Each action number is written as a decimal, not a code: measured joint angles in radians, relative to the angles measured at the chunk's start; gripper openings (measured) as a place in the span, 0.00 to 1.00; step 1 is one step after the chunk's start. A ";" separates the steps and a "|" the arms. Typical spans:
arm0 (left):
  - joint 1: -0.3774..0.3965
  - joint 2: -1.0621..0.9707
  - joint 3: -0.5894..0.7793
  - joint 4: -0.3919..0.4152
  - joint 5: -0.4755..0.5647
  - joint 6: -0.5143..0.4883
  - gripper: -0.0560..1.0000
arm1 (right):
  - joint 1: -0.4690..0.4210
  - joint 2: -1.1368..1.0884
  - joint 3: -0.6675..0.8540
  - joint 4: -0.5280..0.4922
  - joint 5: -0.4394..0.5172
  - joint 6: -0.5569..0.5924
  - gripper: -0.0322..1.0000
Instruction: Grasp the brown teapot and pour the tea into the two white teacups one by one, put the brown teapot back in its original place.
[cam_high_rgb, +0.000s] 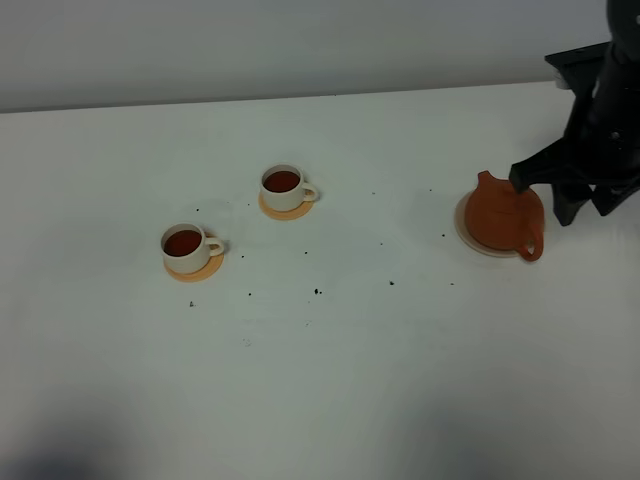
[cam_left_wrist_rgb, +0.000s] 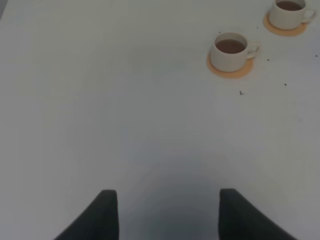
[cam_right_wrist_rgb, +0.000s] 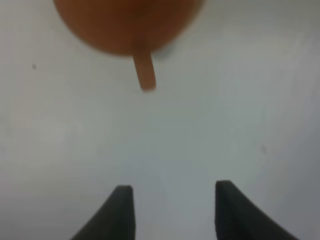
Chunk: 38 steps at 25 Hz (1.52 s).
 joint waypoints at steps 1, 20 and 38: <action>0.000 0.000 0.000 0.000 0.000 0.000 0.49 | 0.000 -0.047 0.038 0.000 0.000 0.006 0.39; 0.000 0.000 0.000 0.000 0.000 0.000 0.49 | 0.000 -1.056 0.780 0.050 0.013 0.053 0.27; 0.000 0.000 0.000 0.000 0.001 0.000 0.49 | -0.127 -1.356 0.946 0.080 -0.129 0.047 0.27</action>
